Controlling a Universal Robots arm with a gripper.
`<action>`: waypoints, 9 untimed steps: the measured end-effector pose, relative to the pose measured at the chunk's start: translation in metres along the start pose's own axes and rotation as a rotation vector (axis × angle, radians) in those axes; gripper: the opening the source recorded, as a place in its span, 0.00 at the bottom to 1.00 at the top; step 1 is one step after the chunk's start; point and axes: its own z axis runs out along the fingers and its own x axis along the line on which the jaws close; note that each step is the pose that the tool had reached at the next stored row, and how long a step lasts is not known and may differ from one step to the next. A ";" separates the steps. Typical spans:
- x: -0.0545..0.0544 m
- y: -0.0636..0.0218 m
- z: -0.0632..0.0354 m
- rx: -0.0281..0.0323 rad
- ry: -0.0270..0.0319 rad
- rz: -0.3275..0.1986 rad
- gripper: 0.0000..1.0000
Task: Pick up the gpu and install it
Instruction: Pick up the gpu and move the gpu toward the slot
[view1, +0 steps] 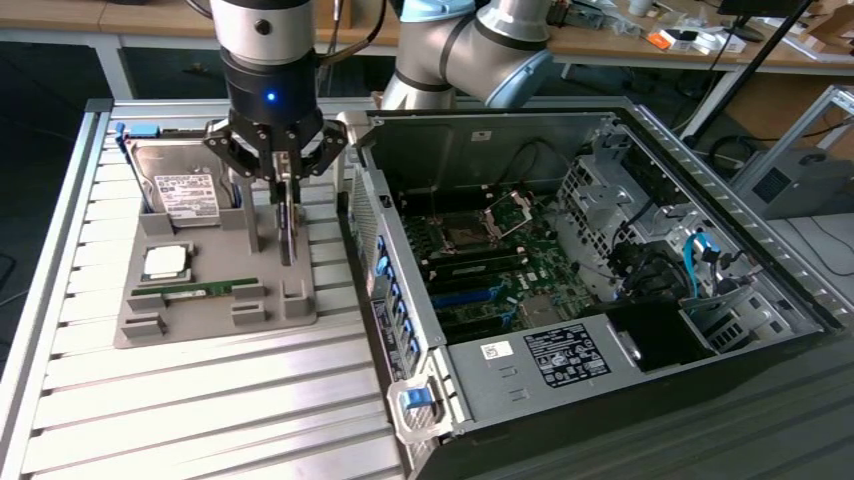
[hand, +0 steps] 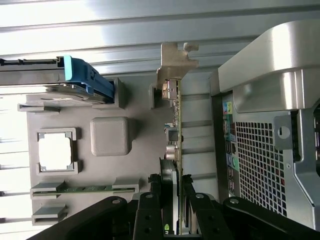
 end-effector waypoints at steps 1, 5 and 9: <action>0.000 0.0000 -0.0007 0.0001 0.0001 0.000 0.27; 0.000 0.0001 -0.0022 0.0001 0.0002 0.000 0.27; 0.000 0.0002 -0.0041 0.0001 0.0001 0.000 0.27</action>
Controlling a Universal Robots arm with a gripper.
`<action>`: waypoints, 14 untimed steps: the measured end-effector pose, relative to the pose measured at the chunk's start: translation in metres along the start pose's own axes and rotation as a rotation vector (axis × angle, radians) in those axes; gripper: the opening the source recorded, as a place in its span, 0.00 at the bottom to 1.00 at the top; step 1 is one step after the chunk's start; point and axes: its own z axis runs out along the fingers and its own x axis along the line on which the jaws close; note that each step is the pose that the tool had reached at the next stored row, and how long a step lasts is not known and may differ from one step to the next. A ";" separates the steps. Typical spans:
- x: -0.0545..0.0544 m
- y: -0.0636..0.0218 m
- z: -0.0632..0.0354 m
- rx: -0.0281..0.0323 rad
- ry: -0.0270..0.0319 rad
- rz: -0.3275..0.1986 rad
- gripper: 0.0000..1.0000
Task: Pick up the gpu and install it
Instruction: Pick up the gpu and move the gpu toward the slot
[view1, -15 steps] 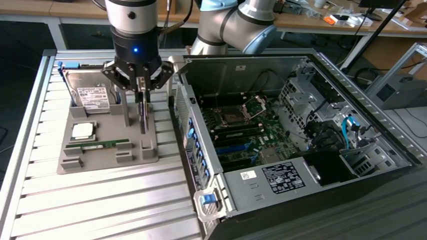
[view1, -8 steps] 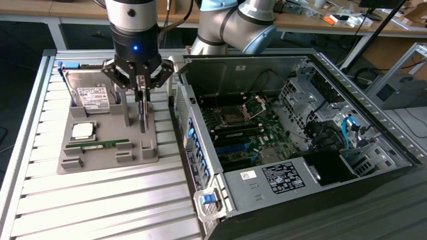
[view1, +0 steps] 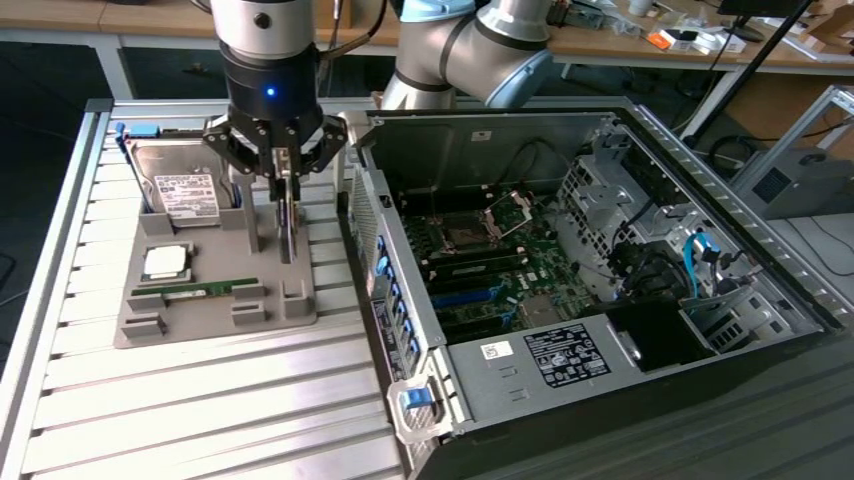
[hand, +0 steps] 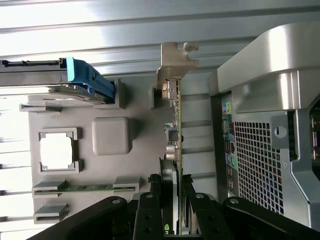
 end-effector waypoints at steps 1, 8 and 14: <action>0.000 0.0000 -0.0007 0.0000 0.0000 0.000 0.27; 0.000 0.0002 -0.0043 0.0001 0.0001 0.000 0.27; 0.000 0.0003 -0.0075 0.0000 0.0000 0.000 0.27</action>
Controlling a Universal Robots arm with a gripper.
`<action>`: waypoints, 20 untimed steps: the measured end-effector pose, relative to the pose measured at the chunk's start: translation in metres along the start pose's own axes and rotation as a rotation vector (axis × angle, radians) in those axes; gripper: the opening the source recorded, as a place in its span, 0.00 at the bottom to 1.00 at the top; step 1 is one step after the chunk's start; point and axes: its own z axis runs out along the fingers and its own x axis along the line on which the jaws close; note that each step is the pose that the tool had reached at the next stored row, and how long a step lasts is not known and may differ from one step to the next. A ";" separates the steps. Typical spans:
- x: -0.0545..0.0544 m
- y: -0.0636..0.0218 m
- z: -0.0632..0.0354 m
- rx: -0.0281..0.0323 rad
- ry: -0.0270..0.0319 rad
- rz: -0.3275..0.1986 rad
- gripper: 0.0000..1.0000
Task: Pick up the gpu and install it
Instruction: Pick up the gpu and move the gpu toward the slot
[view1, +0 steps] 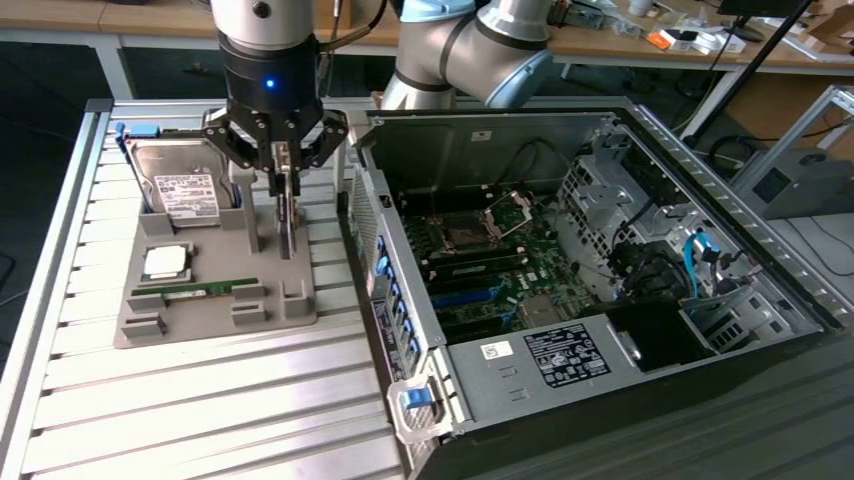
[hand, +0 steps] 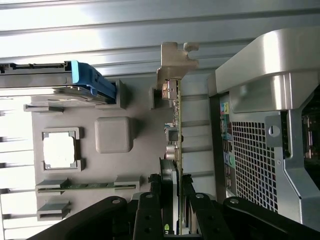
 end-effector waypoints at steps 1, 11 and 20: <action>0.000 0.0000 -0.0005 0.0000 0.0000 0.000 0.27; 0.000 0.0003 -0.0083 0.0000 0.0001 0.000 0.27; 0.000 0.0007 -0.0172 0.0000 0.0001 0.000 0.27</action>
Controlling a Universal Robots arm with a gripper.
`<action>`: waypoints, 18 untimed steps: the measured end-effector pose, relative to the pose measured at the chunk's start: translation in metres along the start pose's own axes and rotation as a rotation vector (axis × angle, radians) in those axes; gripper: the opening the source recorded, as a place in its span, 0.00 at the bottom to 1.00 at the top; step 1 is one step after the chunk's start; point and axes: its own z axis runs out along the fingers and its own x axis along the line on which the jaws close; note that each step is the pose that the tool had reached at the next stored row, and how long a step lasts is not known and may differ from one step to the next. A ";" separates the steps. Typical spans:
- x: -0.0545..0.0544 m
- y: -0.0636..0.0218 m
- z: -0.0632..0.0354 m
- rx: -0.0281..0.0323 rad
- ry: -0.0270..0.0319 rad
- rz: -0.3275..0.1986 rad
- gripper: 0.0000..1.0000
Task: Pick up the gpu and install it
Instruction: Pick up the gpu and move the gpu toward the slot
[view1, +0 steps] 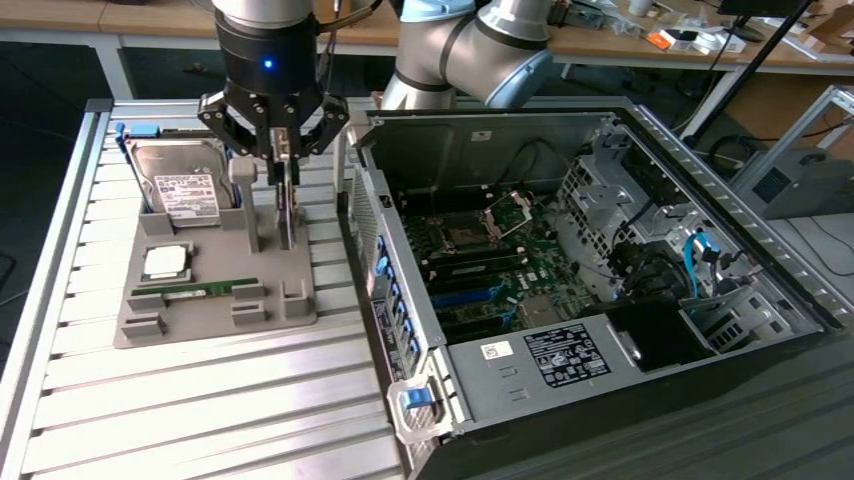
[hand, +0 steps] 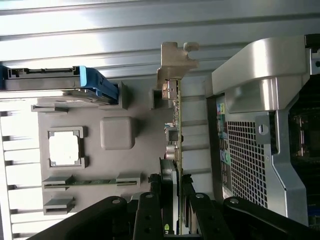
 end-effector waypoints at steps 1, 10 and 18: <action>0.000 0.0000 -0.0012 0.0000 0.0000 0.000 0.27; 0.000 0.0007 -0.0171 0.0001 -0.0001 0.000 0.27; -0.001 0.0011 -0.0258 0.0000 -0.0001 0.000 0.27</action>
